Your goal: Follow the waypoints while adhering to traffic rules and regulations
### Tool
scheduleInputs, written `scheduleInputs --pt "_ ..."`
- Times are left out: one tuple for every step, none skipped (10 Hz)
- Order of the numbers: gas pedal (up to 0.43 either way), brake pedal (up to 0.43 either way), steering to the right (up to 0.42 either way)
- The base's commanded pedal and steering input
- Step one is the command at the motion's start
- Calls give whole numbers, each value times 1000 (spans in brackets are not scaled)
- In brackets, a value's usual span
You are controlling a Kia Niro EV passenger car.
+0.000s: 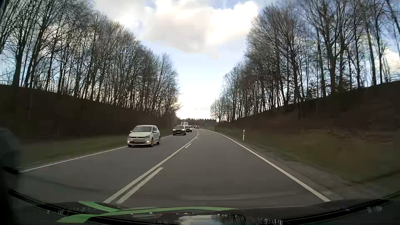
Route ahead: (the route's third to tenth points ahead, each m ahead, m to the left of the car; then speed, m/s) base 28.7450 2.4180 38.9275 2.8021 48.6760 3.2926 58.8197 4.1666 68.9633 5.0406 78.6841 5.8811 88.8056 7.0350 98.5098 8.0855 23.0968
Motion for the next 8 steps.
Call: scheduleInputs --pt "268 0 -7" --pt "268 0 -7" --pt "268 0 -7" --pt "268 0 -7" --pt "268 0 -7" --pt "268 0 -7" --pt "268 0 -7" --pt "268 0 -7"
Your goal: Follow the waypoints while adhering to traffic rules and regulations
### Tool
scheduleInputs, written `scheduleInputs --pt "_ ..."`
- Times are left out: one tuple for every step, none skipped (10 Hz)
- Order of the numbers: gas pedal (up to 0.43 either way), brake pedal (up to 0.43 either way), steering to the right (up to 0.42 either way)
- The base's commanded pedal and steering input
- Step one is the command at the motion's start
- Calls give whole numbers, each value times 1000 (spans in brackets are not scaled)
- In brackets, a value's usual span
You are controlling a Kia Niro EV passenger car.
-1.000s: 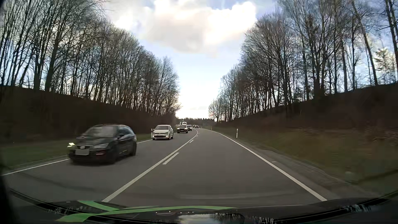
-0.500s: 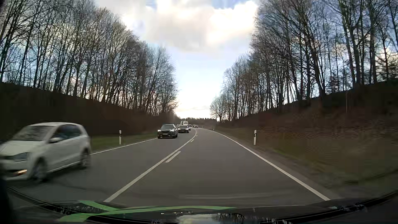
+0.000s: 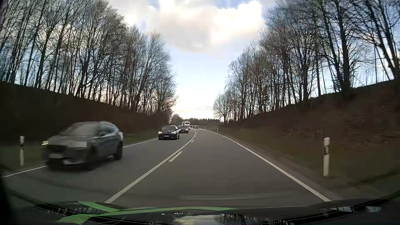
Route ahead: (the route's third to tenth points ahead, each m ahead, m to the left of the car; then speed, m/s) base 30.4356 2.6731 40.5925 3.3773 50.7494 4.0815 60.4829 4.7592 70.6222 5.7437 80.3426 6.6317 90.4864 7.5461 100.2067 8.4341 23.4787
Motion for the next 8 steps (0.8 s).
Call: scheduleInputs --pt "268 0 -7" --pt "268 0 -7" --pt "268 0 -7" --pt "268 0 -8" --pt "268 0 -8" --pt "268 0 -8" --pt "268 0 -8" --pt "268 0 -9"
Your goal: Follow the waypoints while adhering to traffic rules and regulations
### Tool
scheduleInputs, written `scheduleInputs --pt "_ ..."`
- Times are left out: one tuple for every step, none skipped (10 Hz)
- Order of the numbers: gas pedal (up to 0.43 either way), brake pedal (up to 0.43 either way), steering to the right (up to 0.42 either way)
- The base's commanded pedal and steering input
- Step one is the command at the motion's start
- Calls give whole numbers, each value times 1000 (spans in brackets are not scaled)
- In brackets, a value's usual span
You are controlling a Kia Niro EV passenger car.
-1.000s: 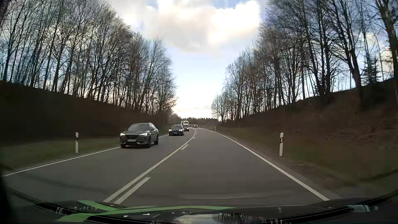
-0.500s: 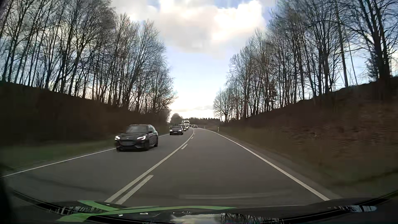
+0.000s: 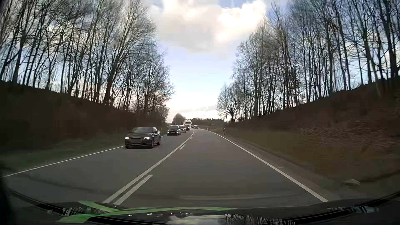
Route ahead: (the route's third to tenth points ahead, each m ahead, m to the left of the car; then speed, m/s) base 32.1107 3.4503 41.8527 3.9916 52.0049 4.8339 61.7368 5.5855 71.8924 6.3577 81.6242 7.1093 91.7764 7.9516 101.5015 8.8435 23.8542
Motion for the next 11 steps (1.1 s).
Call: scheduleInputs --pt "268 0 -10" --pt "268 0 -11" --pt "268 0 -11" --pt "268 0 -11" --pt "268 0 -11" --pt "268 0 -11" --pt "268 0 -11" --pt "268 0 -11" --pt "268 0 -11" --pt "268 0 -11" --pt "268 0 -11"
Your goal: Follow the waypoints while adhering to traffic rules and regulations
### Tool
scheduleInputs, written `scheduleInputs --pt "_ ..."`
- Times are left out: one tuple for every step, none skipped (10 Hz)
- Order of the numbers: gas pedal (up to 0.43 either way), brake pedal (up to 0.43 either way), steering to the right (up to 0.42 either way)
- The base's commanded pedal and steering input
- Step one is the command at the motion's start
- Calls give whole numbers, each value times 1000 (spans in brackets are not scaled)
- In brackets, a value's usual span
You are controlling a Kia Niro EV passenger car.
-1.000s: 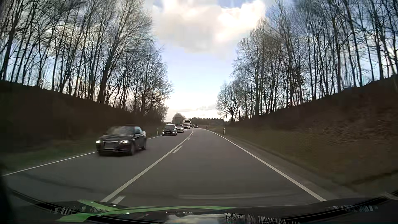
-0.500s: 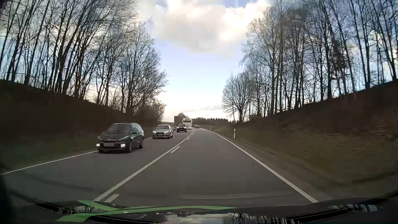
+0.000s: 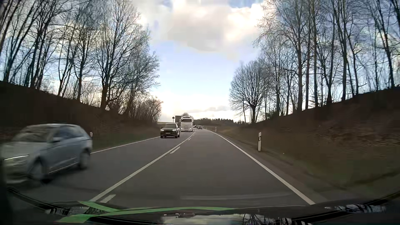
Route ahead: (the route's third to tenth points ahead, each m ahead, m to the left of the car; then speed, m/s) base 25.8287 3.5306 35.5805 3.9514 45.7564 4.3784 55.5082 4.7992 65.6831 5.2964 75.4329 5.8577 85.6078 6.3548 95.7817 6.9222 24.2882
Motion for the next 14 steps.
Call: scheduleInputs --pt "268 0 -10" --pt "268 0 -10" --pt "268 0 -10" --pt "268 0 -10" --pt "268 0 -10" --pt "268 0 -10" --pt "268 0 -10" --pt "268 0 -10" --pt "268 0 -10" --pt "268 0 -10" --pt "268 0 -10" --pt "268 0 -10" --pt "268 0 -10" --pt "268 0 -10"
